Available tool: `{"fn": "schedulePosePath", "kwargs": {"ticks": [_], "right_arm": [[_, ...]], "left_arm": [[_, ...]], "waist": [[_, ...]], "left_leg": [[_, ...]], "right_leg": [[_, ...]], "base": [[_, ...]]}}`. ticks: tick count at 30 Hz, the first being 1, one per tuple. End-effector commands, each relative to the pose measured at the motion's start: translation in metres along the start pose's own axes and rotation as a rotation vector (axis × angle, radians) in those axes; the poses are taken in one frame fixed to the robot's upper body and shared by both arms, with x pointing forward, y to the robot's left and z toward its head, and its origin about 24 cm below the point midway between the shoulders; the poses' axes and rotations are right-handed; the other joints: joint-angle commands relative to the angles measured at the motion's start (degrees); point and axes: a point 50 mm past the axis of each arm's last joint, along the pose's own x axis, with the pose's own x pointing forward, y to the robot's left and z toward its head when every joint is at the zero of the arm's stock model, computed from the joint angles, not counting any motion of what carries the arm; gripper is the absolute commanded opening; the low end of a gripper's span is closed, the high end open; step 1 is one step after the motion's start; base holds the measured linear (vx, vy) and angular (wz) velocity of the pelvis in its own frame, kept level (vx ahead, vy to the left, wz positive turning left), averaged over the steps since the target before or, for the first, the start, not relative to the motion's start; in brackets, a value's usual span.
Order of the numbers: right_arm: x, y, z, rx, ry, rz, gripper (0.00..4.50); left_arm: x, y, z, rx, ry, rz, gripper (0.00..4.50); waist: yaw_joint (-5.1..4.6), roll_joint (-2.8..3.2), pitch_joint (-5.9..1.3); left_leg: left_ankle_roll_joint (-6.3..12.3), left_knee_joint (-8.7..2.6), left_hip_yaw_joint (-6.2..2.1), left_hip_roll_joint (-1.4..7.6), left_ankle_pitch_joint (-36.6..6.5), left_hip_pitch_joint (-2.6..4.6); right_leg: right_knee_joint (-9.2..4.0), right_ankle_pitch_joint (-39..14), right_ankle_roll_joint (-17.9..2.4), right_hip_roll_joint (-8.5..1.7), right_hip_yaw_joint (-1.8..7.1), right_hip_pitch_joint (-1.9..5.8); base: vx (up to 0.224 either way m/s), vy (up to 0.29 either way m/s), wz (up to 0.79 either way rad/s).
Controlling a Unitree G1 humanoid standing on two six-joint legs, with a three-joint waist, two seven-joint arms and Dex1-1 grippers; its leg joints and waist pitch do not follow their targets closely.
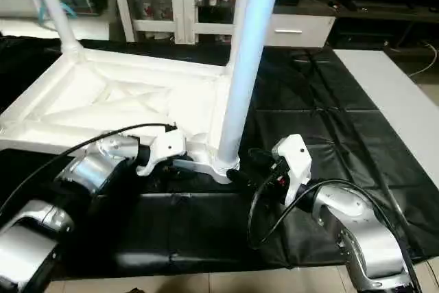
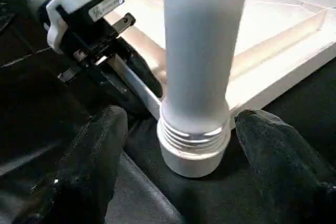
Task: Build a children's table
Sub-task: Rotate table base
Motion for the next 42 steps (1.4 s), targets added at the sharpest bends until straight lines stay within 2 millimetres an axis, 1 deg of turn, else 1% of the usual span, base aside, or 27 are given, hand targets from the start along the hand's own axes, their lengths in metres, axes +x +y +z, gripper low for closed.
{"fn": "schedulePosePath", "kwargs": {"ticks": [1,2,3,5,6,7,9,10,11,13,16,17,19,21,24,27,29,30,31,34,36,38,39,42], "right_arm": [[-0.005,0.001,0.004,-0.012,-0.011,-0.003,3.57],[-0.006,0.001,0.003,-0.011,-0.011,-0.003,3.57],[-0.006,0.002,0.003,-0.010,-0.011,-0.003,3.57],[-0.006,0.003,0.002,-0.008,-0.011,-0.002,3.57],[-0.007,0.003,0.002,-0.007,-0.010,-0.002,3.57],[-0.007,0.003,0.002,-0.006,-0.009,-0.003,3.57],[-0.007,0.003,0.001,-0.005,-0.007,-0.004,3.57],[-0.008,0.003,0.000,-0.005,-0.006,-0.006,3.57],[-0.008,0.003,0.000,-0.005,-0.006,-0.006,3.57],[-0.008,0.003,0.000,-0.004,-0.004,-0.006,3.57],[-0.008,0.004,-0.001,-0.003,0.001,-0.003,3.57],[-0.008,0.004,-0.002,-0.003,0.003,-0.002,3.57],[-0.008,0.004,-0.002,-0.003,0.003,-0.001,3.57],[-0.007,0.004,-0.002,-0.005,0.004,0.003,3.57],[-0.006,0.005,-0.002,-0.006,0.004,0.005,3.57],[-0.006,0.005,-0.002,-0.006,0.004,0.008,3.57],[-0.006,0.005,-0.002,-0.006,0.004,0.009,3.57],[-0.005,0.005,-0.002,-0.005,0.004,0.009,3.57],[-0.005,0.005,-0.002,-0.005,0.004,0.009,3.57],[-0.005,0.005,-0.002,-0.005,0.002,0.010,3.57],[-0.004,0.006,-0.001,-0.005,-0.002,0.015,3.57],[-0.004,0.006,-0.001,-0.005,-0.004,0.016,3.57],[-0.004,0.005,-0.001,-0.004,-0.005,0.015,3.57],[-0.004,0.005,0.000,-0.002,-0.008,0.017,3.57]], "left_arm": [[-0.003,0.011,0.027,0.089,-0.087,-0.010,1.46],[-0.004,0.011,0.027,0.104,-0.073,-0.024,1.46],[-0.004,0.011,0.026,0.103,-0.063,-0.035,1.46],[-0.005,0.011,0.024,0.100,-0.044,-0.060,1.46],[-0.005,0.012,0.024,0.096,-0.049,-0.062,1.46],[-0.005,0.014,0.026,0.084,-0.068,-0.053,1.79],[-0.006,0.015,0.027,0.072,-0.079,-0.069,1.90],[-0.006,0.014,0.028,0.081,-0.083,-0.094,2.00],[-0.006,0.014,0.028,0.081,-0.083,-0.094,2.13],[-0.005,0.013,0.029,0.091,-0.091,-0.097,2.29],[-0.006,0.014,0.033,0.061,-0.136,-0.125,2.29],[-0.006,0.015,0.034,0.058,-0.142,-0.125,2.29],[-0.006,0.016,0.035,0.056,-0.145,-0.123,2.29],[-0.009,0.018,0.030,0.096,-0.082,-0.116,2.29],[-0.012,0.020,0.027,0.100,-0.050,-0.110,2.29],[-0.017,0.021,0.019,0.125,0.033,-0.122,2.29],[-0.017,0.021,0.017,0.129,0.050,-0.128,2.29],[-0.017,0.020,0.013,0.125,0.074,-0.121,2.11],[-0.017,0.020,0.013,0.125,0.074,-0.121,1.99],[-0.017,0.020,0.010,0.124,0.080,-0.117,1.79],[-0.016,0.019,0.009,0.125,0.080,-0.106,1.53],[-0.015,0.019,0.009,0.128,0.079,-0.104,1.42],[-0.014,0.019,0.009,0.130,0.075,-0.103,1.33],[-0.011,0.018,0.010,0.132,0.069,-0.100,1.04]], "waist": [[-0.05,0.05,-3.54],[0.14,0.34,-3.49],[0.19,0.14,-3.49],[0.24,0.35,-3.45],[0.29,0.33,-3.40],[0.36,0.31,-3.36],[0.65,0.35,-3.45],[0.65,0.36,-3.39],[0.71,0.32,-3.40],[0.59,0.21,-3.36],[0.51,0.01,-3.27],[0.44,-0.20,-3.25],[0.35,-0.07,-3.11],[0.13,-0.11,-2.98],[-0.10,-0.08,-2.97],[-0.16,-0.09,-3.04],[-0.18,-0.05,-3.10],[-0.22,0.02,-3.22],[-0.21,0.01,-3.22],[-0.20,0.03,-3.13],[-0.16,0.05,-3.10],[-0.16,0.04,-3.07],[-0.18,-0.07,-3.04],[-0.11,-0.15,-3.09]], "left_leg": [[3.25,-3.59,0.03,1.68,-7.84,0.75],[3.45,-3.57,0.03,1.69,-7.77,0.78],[3.50,-3.61,0.02,1.72,-7.98,0.77],[3.37,-3.63,0.00,1.65,-8.21,0.76],[3.09,-3.66,-0.03,1.70,-8.71,0.77],[2.90,-3.66,-0.01,1.67,-9.02,0.77],[2.54,-3.69,-0.07,1.80,-8.66,0.85],[2.53,-3.72,-0.02,1.84,-8.73,0.94],[2.56,-3.67,-0.03,1.83,-8.70,0.94],[2.77,-3.65,-0.03,1.74,-8.68,0.71],[3.02,-3.61,0.04,1.64,-8.93,0.62],[2.90,-3.65,0.03,1.71,-9.33,0.62],[2.63,-3.71,-0.01,1.71,-10.61,0.61],[2.24,-3.86,-0.10,1.66,-12.55,0.60],[1.58,-3.95,-0.20,1.67,-13.28,0.58],[1.62,-3.88,-0.20,1.68,-12.65,0.59],[1.80,-3.83,-0.20,1.69,-11.98,0.54],[1.92,-3.74,-0.18,1.67,-11.08,0.54],[1.99,-3.70,-0.17,1.66,-10.83,0.55],[2.14,-3.74,-0.11,1.71,-11.23,0.62],[1.99,-3.76,-0.13,1.68,-11.97,0.62],[1.85,-3.80,-0.15,1.72,-12.25,0.61],[1.73,-3.83,-0.16,1.71,-12.64,0.58],[1.82,-3.78,-0.17,1.74,-12.24,0.56]], "right_leg": [[-2.23,-1.94,-14.12,-2.35,1.61,3.17],[-2.24,-1.92,-14.20,-2.41,1.64,3.17],[-2.26,-2.27,-14.11,-2.45,1.63,3.26],[-2.31,-3.01,-13.97,-2.43,1.61,3.23],[-2.35,-3.71,-13.95,-2.50,1.63,3.27],[-2.43,-4.32,-13.83,-2.50,1.64,3.26],[-2.24,-3.82,-14.26,-2.62,1.64,3.30],[-2.27,-3.52,-14.42,-2.55,1.65,3.17],[-2.18,-3.06,-14.66,-2.56,1.63,3.20],[-2.12,-2.72,-14.71,-2.62,1.61,3.46],[-2.33,-4.85,-14.28,-2.73,1.67,3.49],[-2.43,-5.78,-14.27,-2.76,1.66,3.44],[-2.56,-7.69,-14.00,-2.72,1.65,3.33],[-2.96,-11.22,-12.59,-2.65,1.65,3.19],[-3.08,-13.03,-11.61,-2.67,1.69,3.09],[-2.94,-11.98,-11.73,-2.64,1.69,3.08],[-2.80,-10.57,-11.83,-2.58,1.72,3.10],[-2.60,-8.85,-12.29,-2.57,1.70,3.17],[-2.53,-8.28,-12.54,-2.57,1.69,3.18],[-2.58,-8.31,-13.25,-2.60,1.68,3.14],[-2.69,-9.38,-13.14,-2.64,1.69,3.15],[-2.73,-9.84,-13.00,-2.62,1.70,3.11],[-2.78,-10.45,-12.79,-2.64,1.70,3.13],[-2.76,-10.48,-12.69,-2.72,1.73,3.11]], "base": [[0.000,0.000,0.00],[0.000,0.000,0.00],[0.000,0.000,0.00],[0.000,0.000,0.00],[0.000,0.000,0.00],[0.000,0.000,0.00],[0.000,0.000,0.00],[0.000,0.000,0.00],[0.000,0.000,0.00],[0.000,0.000,0.00],[0.000,0.000,0.00],[0.000,0.000,0.00],[0.000,0.000,0.00],[0.000,0.000,0.00],[0.000,0.000,0.00],[0.000,0.000,0.00],[0.000,0.000,0.00],[0.000,0.000,0.00],[0.000,0.000,0.00],[0.000,0.000,0.00],[0.000,0.000,0.00],[0.000,0.000,0.00],[0.000,0.000,0.00],[0.000,0.000,0.00]]}}
